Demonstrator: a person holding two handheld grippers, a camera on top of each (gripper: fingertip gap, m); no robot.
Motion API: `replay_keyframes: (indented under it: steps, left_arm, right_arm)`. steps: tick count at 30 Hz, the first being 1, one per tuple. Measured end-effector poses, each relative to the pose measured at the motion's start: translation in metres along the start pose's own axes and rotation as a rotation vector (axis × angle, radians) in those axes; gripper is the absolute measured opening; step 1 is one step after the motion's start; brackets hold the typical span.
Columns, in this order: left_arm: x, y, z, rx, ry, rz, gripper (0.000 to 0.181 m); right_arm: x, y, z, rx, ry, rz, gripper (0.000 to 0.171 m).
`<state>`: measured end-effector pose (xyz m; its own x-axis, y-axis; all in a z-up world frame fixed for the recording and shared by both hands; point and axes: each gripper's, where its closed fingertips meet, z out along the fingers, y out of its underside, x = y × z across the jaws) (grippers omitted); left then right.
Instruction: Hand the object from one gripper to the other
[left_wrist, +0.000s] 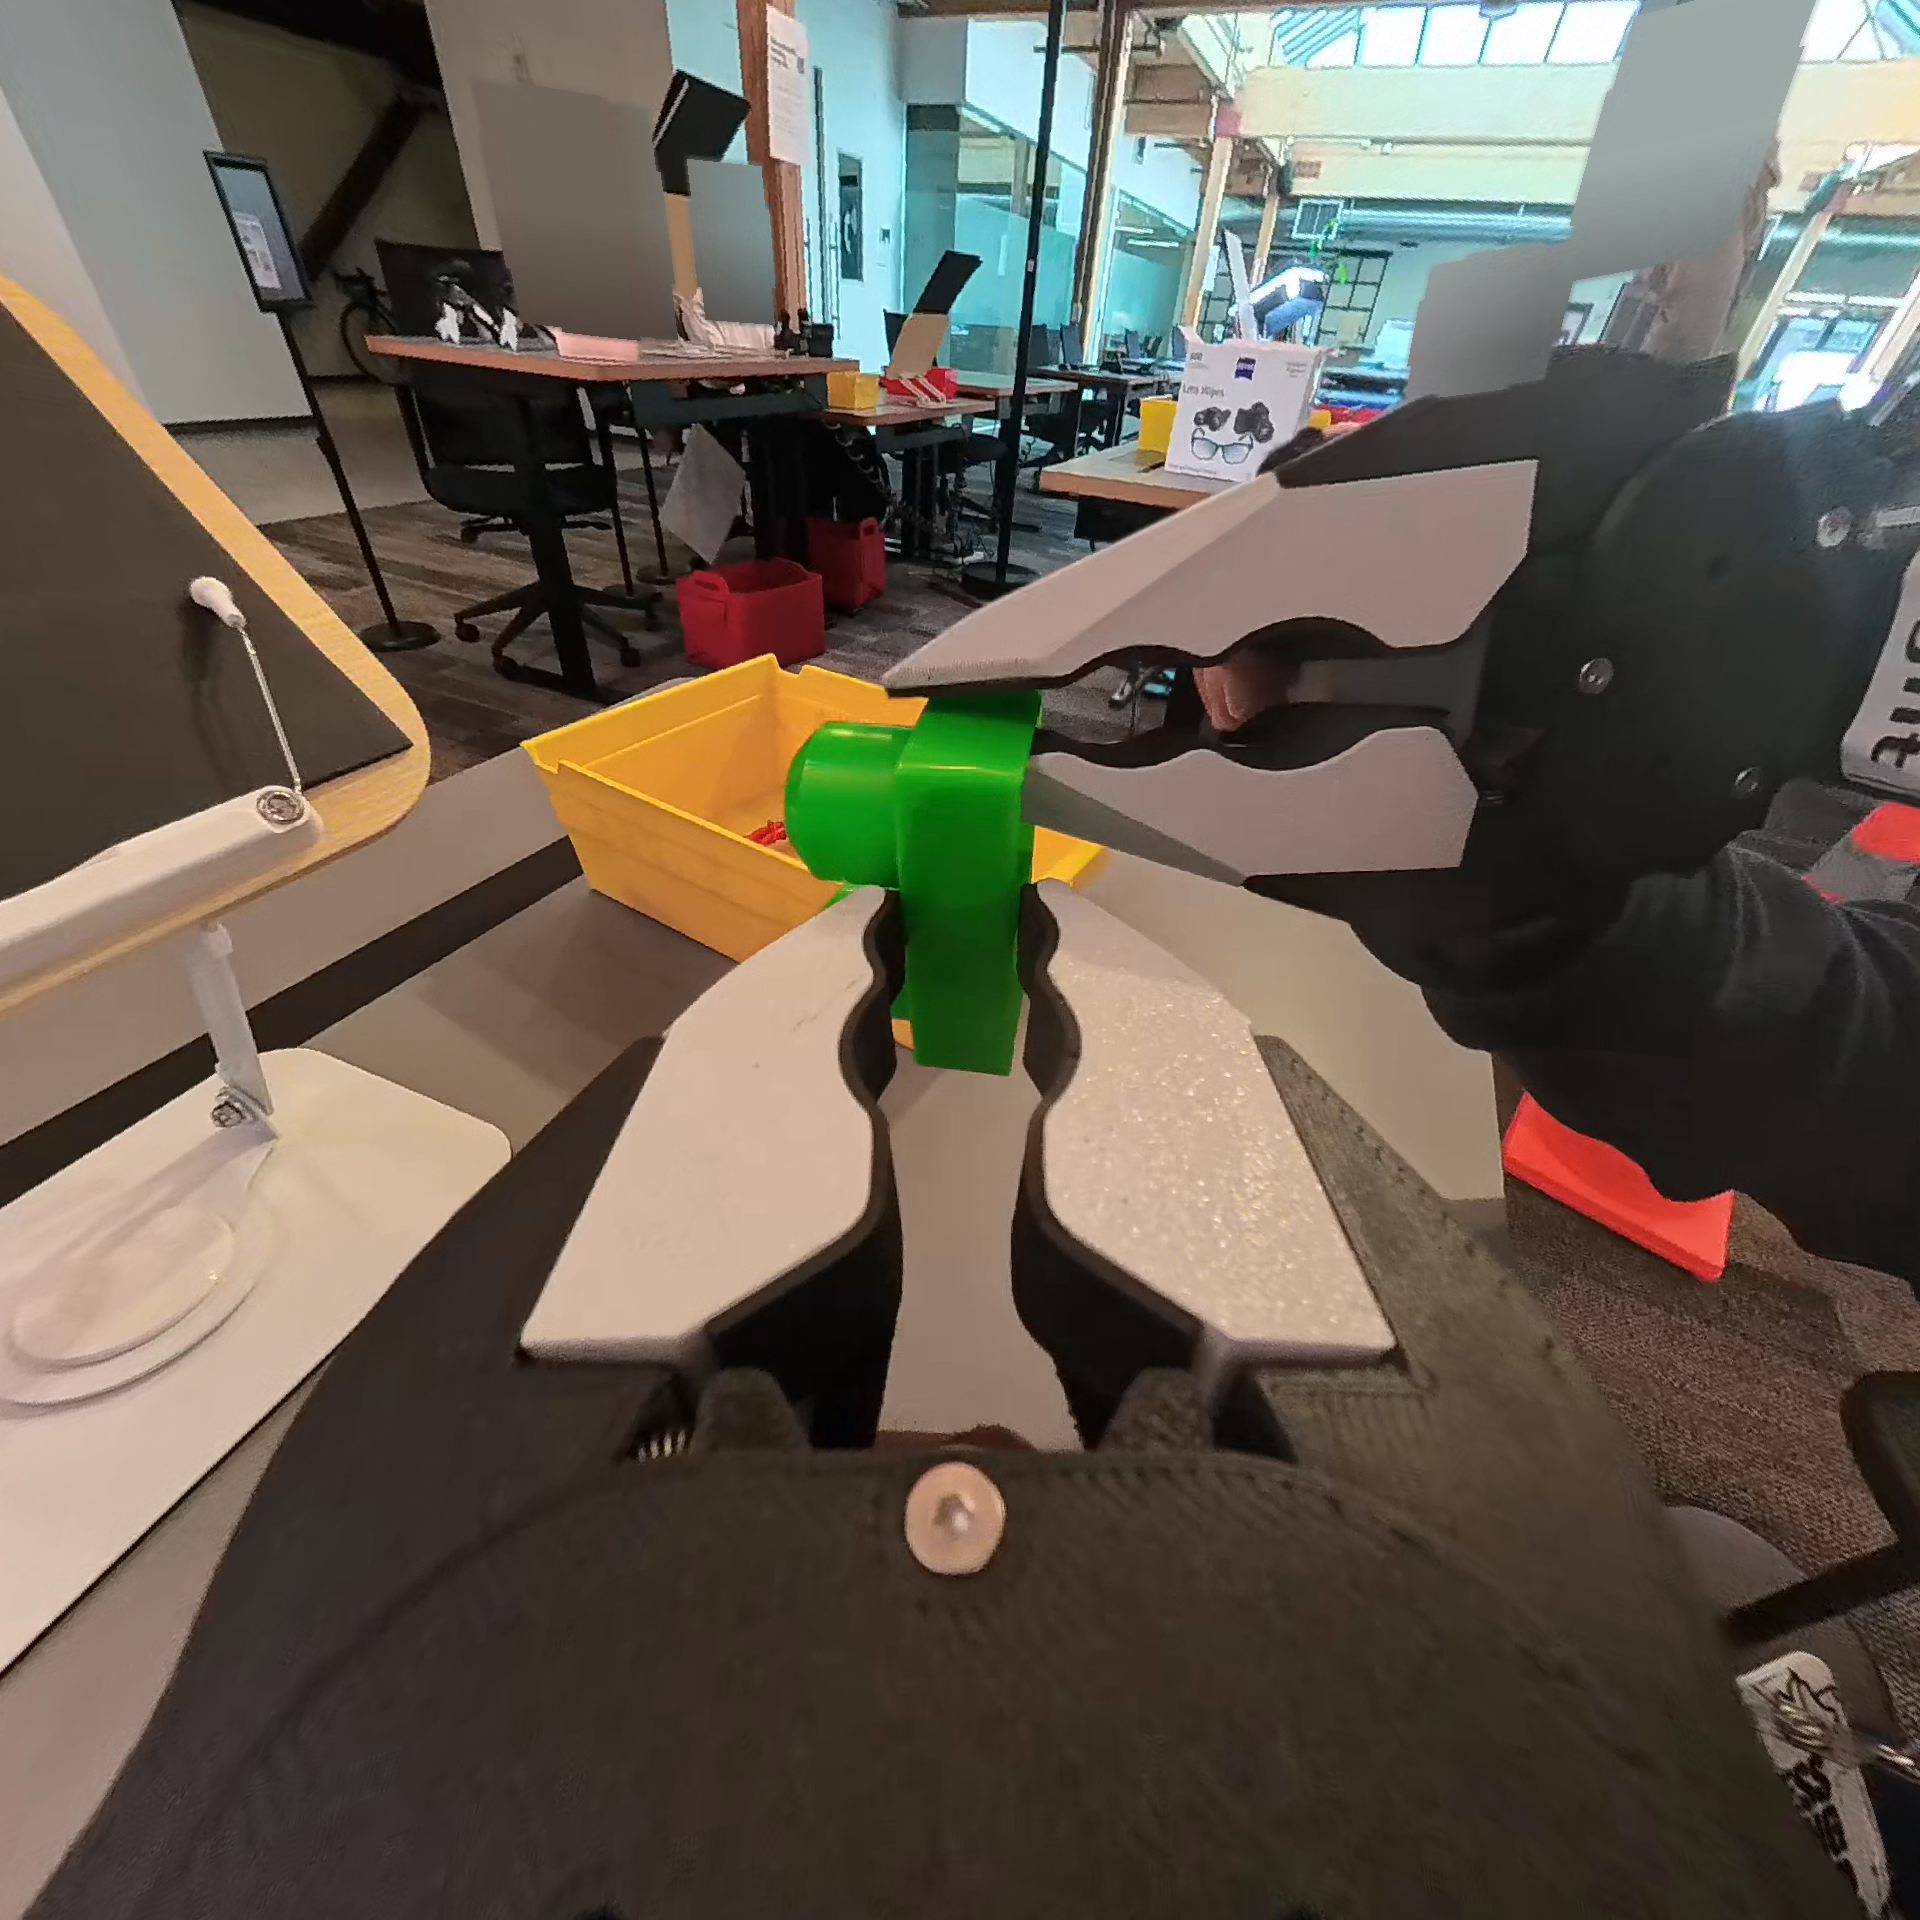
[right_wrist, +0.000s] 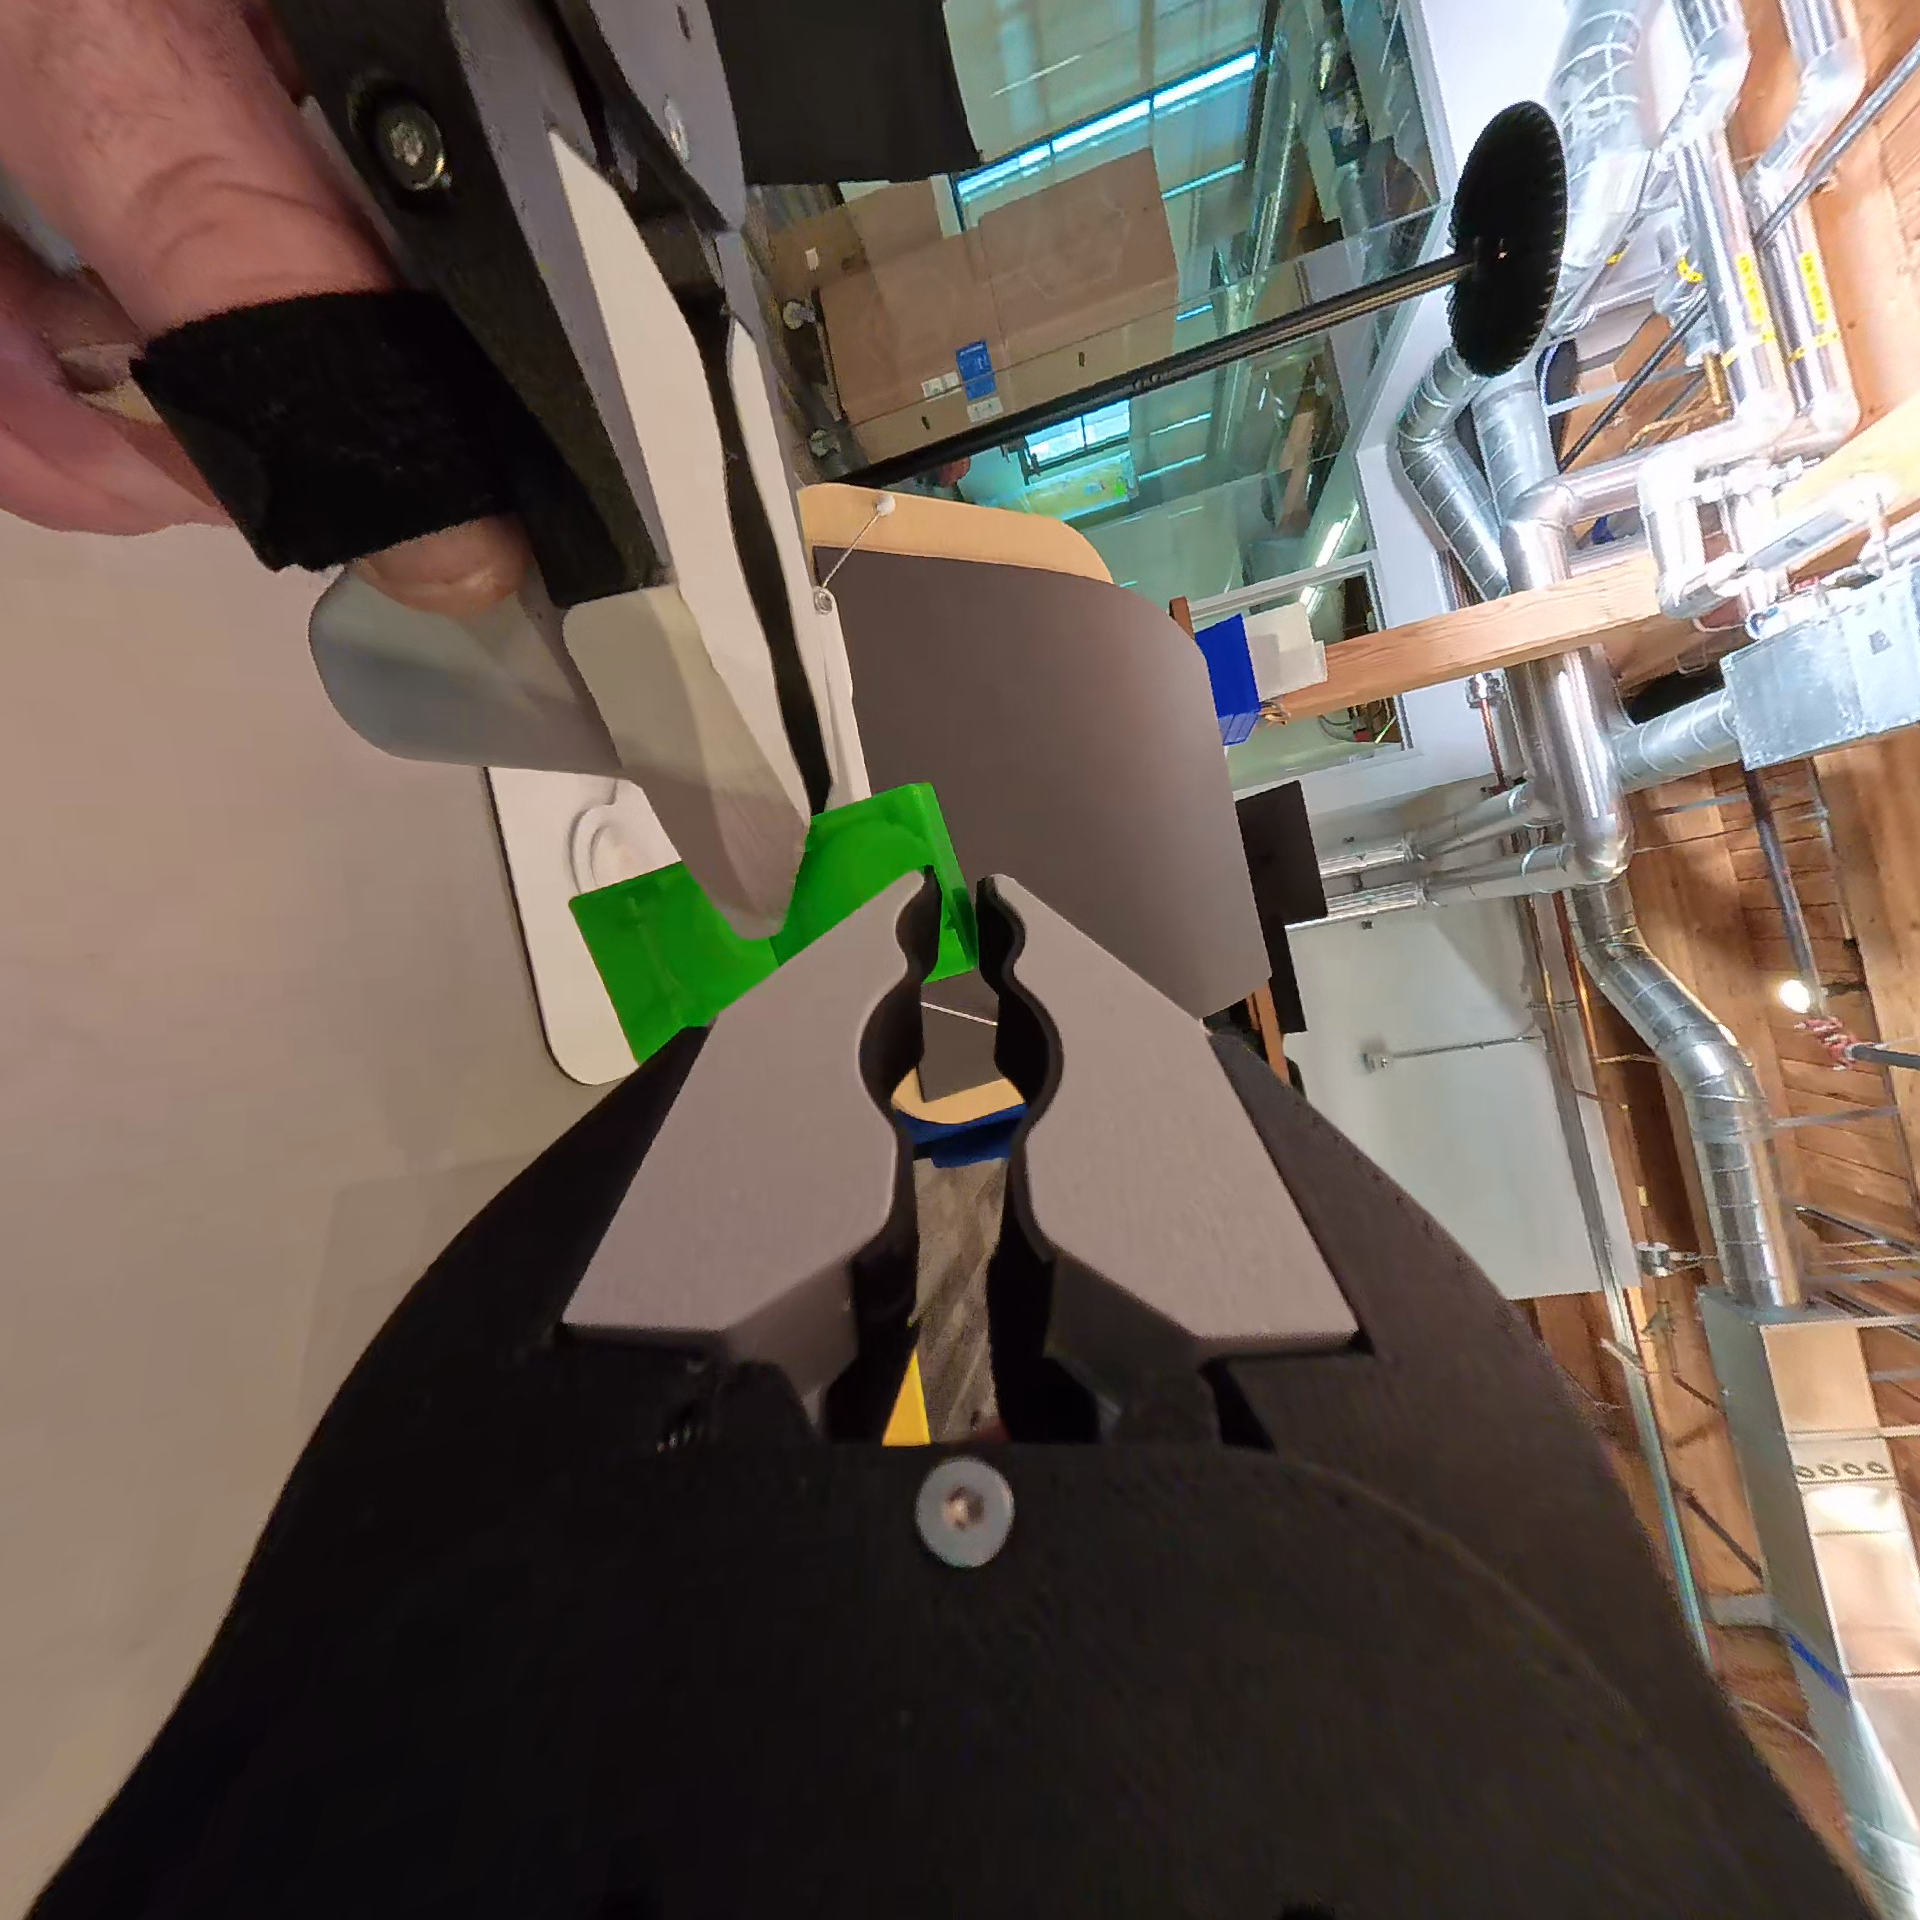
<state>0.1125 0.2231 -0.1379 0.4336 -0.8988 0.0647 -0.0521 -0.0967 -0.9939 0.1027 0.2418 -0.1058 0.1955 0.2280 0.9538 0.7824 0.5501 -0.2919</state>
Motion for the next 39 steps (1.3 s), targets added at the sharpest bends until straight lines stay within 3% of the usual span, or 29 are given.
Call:
replay_keyframes:
  steps: [12, 15, 18, 23, 27, 32, 34, 37, 39]
  left_arm:
    - [0.002, -0.007, -0.004, 0.075, 0.024, -0.046, 0.02]
    - [0.001, -0.011, -0.005, 0.096, 0.023, -0.049, 0.02]
    - [0.0, -0.02, -0.01, 0.155, 0.03, -0.073, 0.02]
    - [-0.004, -0.033, -0.019, 0.252, 0.059, -0.15, 0.02]
    - [0.003, -0.037, -0.018, 0.299, 0.103, -0.196, 0.02]
    - [0.012, -0.038, -0.013, 0.336, 0.14, -0.233, 0.02]
    - [0.012, -0.041, -0.014, 0.366, 0.152, -0.25, 0.02]
    - [0.011, -0.041, -0.013, 0.375, 0.148, -0.252, 0.02]
    - [0.011, -0.04, -0.013, 0.381, 0.146, -0.248, 0.02]
  right_arm:
    - [0.01, -0.001, -0.011, 0.026, 0.029, 0.119, 0.024]
    - [0.017, 0.001, -0.024, 0.069, 0.054, 0.314, 0.031]
    - [0.014, 0.005, -0.038, 0.174, 0.029, 0.668, 0.031]
    - [-0.017, 0.01, -0.036, 0.363, -0.164, 1.23, 0.031]
    - [-0.022, -0.002, -0.027, 0.59, -0.323, 1.588, 0.041]
    - [-0.015, -0.014, -0.023, 0.792, -0.404, 1.748, 0.039]
    - [-0.012, -0.012, -0.023, 0.853, -0.409, 1.798, 0.03]
    - [-0.015, -0.013, -0.023, 0.879, -0.425, 1.804, 0.015]
    - [-0.015, -0.014, -0.023, 0.867, -0.425, 1.791, 0.015]
